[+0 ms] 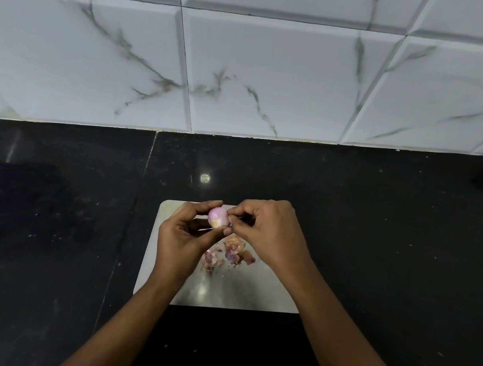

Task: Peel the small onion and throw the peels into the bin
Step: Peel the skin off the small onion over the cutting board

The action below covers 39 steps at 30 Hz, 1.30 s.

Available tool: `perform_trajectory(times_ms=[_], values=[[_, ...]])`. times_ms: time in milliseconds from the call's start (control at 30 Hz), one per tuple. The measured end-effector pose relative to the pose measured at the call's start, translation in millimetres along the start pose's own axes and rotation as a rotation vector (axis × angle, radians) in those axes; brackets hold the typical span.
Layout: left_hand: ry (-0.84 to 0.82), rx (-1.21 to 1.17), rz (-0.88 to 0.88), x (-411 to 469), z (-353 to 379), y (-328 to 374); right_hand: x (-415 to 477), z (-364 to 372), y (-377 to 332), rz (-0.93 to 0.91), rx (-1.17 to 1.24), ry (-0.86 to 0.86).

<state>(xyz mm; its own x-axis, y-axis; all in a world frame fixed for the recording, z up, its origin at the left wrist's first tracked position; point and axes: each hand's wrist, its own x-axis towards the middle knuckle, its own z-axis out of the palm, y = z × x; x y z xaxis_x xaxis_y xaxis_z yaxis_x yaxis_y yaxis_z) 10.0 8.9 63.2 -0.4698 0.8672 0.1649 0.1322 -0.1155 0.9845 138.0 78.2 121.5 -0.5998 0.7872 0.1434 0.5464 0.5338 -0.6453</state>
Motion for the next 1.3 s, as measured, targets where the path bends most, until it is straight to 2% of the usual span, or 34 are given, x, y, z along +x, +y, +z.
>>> perform_trajectory(times_ms=[233,500,633,900,967,1133,1300], values=[[0.039,-0.005,0.046,-1.4,3.4,-0.7,-7.5,9.6,-6.1,-0.002,-0.039,0.127],[-0.015,-0.058,0.06,-5.3,2.5,-1.0,-2.0,8.2,-2.7,0.031,-0.014,0.075],[-0.062,-0.216,0.0,-4.2,4.5,-2.2,5.4,2.7,6.0,0.108,0.101,0.069],[-0.039,-0.429,-0.124,-5.0,8.2,-13.0,12.1,1.1,23.0,0.154,0.016,0.149],[-0.03,-0.448,-0.172,-5.6,7.6,-14.0,12.2,0.3,29.1,0.184,0.037,0.105],[0.002,-0.431,-0.27,-5.8,4.4,-27.6,9.4,10.7,37.8,0.229,-0.018,-0.205],[-0.012,-0.414,-0.334,-9.9,-1.1,-38.0,8.3,27.8,44.9,0.173,0.022,-0.097]])
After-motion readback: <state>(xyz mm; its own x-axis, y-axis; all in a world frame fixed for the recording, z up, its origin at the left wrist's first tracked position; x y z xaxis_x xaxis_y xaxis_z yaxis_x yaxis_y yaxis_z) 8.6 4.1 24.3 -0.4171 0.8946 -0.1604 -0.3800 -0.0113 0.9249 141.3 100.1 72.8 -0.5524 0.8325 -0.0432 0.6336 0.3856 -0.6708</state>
